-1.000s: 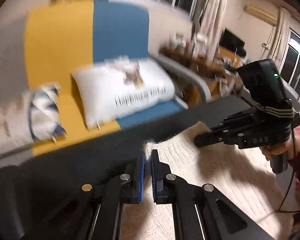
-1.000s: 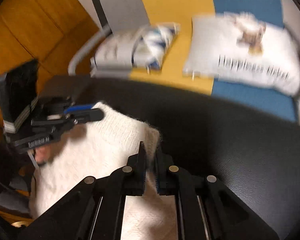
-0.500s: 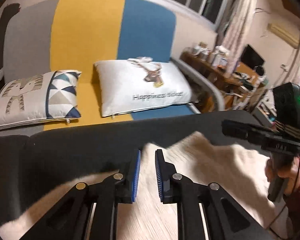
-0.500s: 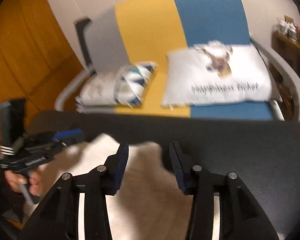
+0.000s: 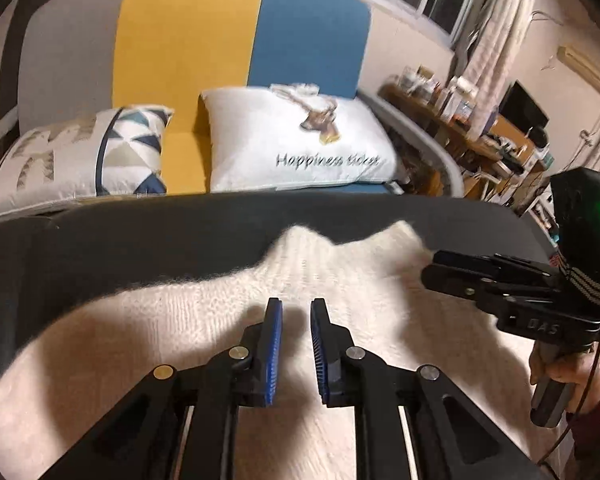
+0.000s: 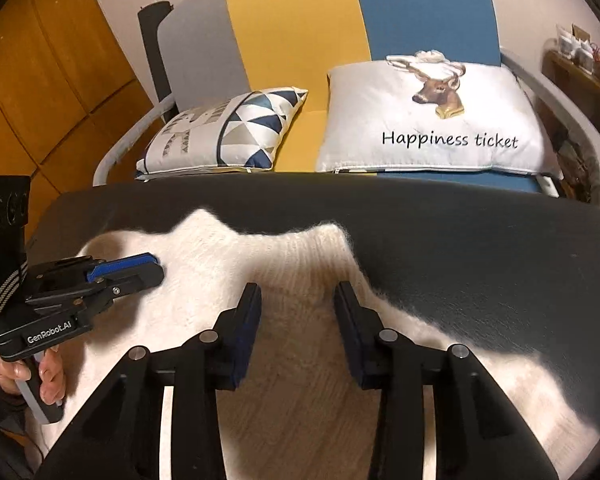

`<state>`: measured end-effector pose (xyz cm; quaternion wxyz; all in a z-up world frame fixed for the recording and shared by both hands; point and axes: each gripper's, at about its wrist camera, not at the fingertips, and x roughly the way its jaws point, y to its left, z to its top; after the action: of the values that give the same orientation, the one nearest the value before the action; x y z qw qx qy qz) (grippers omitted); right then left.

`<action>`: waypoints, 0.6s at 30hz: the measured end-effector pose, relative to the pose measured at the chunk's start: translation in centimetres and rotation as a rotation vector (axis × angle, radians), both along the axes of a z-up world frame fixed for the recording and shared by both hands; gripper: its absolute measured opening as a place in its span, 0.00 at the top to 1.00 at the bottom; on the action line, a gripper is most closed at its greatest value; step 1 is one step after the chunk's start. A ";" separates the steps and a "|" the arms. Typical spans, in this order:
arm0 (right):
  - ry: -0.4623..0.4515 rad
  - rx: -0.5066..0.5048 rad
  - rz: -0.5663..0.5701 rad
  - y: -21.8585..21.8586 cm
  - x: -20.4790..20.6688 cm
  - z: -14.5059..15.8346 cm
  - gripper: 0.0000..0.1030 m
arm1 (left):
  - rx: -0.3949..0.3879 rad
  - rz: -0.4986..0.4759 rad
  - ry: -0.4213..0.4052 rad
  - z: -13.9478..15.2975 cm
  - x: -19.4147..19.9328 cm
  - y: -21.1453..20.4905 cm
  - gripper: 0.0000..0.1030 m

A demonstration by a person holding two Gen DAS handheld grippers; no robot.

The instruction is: Fold clothes

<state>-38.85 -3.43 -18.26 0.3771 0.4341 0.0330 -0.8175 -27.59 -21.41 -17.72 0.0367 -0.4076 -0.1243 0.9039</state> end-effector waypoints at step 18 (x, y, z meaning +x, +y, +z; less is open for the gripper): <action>-0.038 0.072 -0.418 22.2 8.1 1.6 0.51 | -0.026 -0.295 -0.004 2.0 -1.2 14.8 0.85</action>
<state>-30.78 18.77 -16.67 0.1842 0.4601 -0.0358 -0.8678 -28.74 -6.62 -15.71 0.1638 -0.4239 -0.0514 0.8893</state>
